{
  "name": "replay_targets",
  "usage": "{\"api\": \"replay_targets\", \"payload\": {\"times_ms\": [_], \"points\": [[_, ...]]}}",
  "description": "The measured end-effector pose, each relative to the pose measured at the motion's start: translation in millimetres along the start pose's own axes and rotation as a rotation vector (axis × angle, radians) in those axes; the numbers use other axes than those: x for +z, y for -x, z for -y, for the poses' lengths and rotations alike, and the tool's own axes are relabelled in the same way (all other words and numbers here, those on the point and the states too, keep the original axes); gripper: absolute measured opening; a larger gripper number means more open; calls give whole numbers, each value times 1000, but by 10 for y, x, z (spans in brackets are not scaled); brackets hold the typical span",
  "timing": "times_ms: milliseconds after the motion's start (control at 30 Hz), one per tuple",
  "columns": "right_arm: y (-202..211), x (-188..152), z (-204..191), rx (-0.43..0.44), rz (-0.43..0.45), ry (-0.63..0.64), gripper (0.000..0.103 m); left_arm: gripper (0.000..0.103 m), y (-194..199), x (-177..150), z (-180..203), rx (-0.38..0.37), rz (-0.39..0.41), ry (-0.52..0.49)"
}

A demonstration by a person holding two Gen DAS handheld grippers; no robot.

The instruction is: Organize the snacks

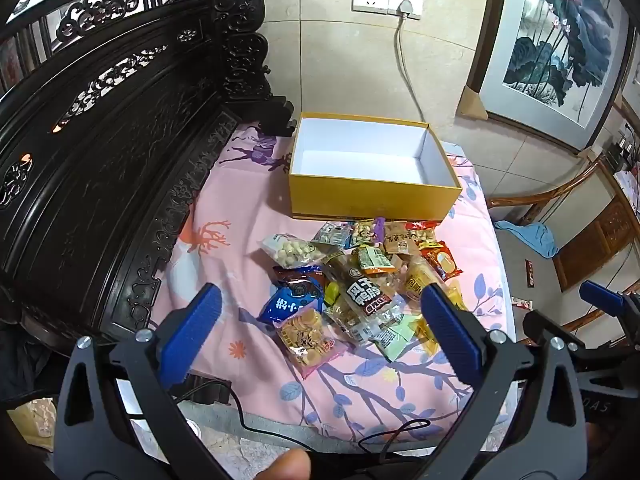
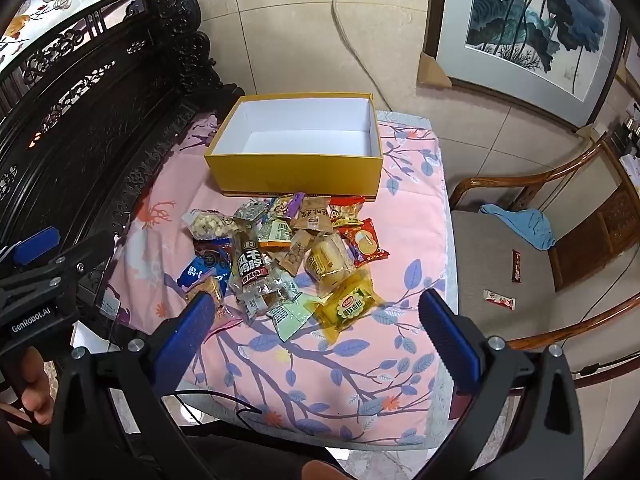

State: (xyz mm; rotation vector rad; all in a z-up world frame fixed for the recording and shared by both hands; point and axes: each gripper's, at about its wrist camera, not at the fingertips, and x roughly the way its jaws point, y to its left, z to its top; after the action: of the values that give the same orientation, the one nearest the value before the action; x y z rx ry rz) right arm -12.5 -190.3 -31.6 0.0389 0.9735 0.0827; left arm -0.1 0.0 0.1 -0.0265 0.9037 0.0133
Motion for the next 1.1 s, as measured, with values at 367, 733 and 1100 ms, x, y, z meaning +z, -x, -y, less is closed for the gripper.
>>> {"api": "replay_targets", "payload": {"times_ms": [367, 733, 1100], "points": [[20, -5, 17, -1, -1, 3, 102, 101, -3, 0, 1, 1, -6, -1], [-34, -45, 0, 0, -6, 4, 102, 101, -3, 0, 4, 0, -8, 0], [-8, -15, -18, 5, -3, 10, 102, 101, -2, 1, 3, 0, -8, 0]]}}
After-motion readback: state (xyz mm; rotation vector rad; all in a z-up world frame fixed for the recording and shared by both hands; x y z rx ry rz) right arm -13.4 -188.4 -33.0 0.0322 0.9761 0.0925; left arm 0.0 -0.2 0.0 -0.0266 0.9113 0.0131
